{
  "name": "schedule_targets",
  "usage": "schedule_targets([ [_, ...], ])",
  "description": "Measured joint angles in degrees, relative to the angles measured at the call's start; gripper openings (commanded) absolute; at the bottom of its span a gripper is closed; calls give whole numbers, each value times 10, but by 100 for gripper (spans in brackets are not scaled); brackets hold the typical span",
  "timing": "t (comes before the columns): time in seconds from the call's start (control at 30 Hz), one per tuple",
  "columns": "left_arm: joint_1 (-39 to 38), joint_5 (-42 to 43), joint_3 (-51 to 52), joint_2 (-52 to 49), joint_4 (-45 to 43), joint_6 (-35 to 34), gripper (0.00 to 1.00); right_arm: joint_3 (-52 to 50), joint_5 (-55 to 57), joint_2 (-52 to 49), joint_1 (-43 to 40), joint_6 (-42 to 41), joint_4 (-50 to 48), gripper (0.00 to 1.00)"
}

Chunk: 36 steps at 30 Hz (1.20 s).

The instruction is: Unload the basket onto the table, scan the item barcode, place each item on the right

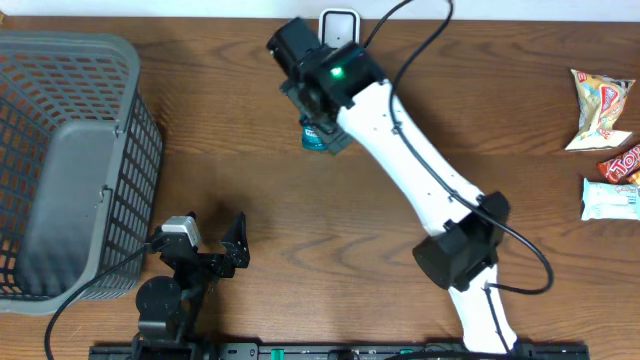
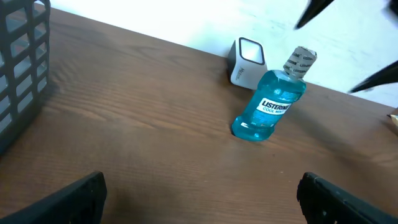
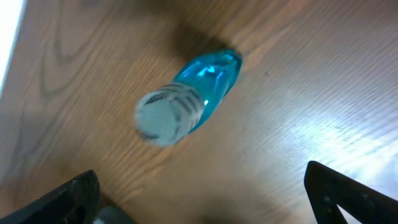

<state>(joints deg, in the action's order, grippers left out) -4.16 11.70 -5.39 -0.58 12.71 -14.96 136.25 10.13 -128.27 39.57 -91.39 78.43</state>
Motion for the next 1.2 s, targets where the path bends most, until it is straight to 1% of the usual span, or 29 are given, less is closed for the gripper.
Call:
schedule_targets([
  [0.2,0,0,0,0,0,0,98,-10,37,-35,5,-29,-43,99],
  [0.37,0,0,0,0,0,0,98,-10,64,-50,5,-31,-83,99],
  [0.47,0,0,0,0,0,0,98,-10,73,-65,5,-31,-95,98],
  [0.57,0,0,0,0,0,0,98,-10,80,-83,6,-32,-100,86],
  [0.63,0,0,0,0,0,0,98,-10,84,-94,7,-31,-97,74],
  [0.77,0,0,0,0,0,0,98,-10,99,-101,9,-32,-76,56],
  [0.9,0,0,0,0,0,0,98,-11,116,-101,12,-26,-51,40],
  [0.97,0,0,0,0,0,0,98,-12,120,-101,12,-13,-43,34],
  [1.03,0,0,0,0,0,0,98,-12,123,-101,13,16,-43,28],
  [1.13,0,0,0,0,0,0,98,-12,122,-101,13,87,-46,26],
  [1.17,0,0,0,0,0,0,98,-12,123,-101,13,172,-47,26],
  [1.2,0,0,0,0,0,0,98,-12,122,-101,13,210,-46,26],
])
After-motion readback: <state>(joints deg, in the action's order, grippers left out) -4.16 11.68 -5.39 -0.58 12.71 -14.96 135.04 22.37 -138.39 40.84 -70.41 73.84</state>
